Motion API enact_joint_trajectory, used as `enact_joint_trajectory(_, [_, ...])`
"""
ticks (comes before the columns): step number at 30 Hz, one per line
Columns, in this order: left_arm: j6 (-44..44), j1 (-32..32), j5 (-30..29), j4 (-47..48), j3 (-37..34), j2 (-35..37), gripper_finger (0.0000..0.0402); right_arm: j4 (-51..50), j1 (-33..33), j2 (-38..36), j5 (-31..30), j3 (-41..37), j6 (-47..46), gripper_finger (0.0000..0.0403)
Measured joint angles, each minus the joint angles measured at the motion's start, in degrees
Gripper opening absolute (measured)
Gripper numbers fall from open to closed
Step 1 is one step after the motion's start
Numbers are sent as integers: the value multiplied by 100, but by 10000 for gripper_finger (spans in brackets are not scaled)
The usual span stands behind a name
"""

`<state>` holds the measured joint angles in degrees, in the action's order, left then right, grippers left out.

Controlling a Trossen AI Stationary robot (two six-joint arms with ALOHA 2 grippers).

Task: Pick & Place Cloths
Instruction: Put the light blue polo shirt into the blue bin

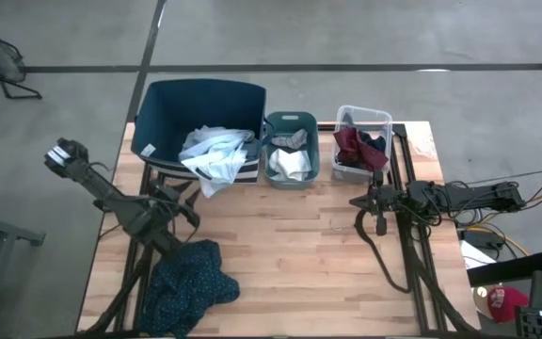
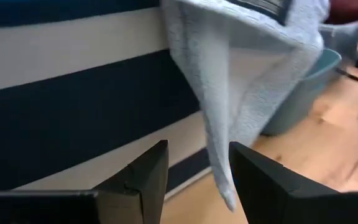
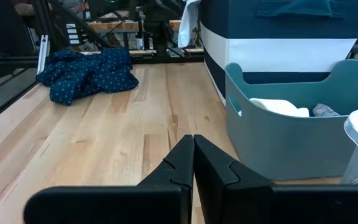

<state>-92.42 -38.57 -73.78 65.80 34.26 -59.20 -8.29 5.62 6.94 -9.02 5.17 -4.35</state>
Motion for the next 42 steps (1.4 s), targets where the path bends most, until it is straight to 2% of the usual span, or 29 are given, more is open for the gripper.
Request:
enact_joint_trajectory(7, [88, 247, 9, -176, -294, 202, 175, 0, -1, 0, 0, 0, -7, 8])
enact_joint_trajectory(16, [1605, 265, 314, -1517, -358, 225, 175, 0, 1, 0, 0, 0, -6, 8])
enact_joint_trajectory(23, [1987, 310, 242, -1612, -363, 293, 174, -2, 1, 0, -2, 0, -1, 8])
enact_joint_trajectory(28, [1967, 665, 127, -1707, -521, 388, 174, 0, 0, 0, 0, 0, 1, 8])
enact_joint_trajectory(31, [2412, 852, 219, -2230, -638, 409, 174, 0, 1, 0, 0, 0, -5, 8])
enact_joint_trajectory(37, [4067, 1264, 379, -3517, -788, 411, 174, 0, -1, 0, 0, 0, 1, 8])
enact_joint_trajectory(42, [4198, 1705, 602, -3589, -815, 537, 167, 0, -1, 0, 0, 0, 1, 8])
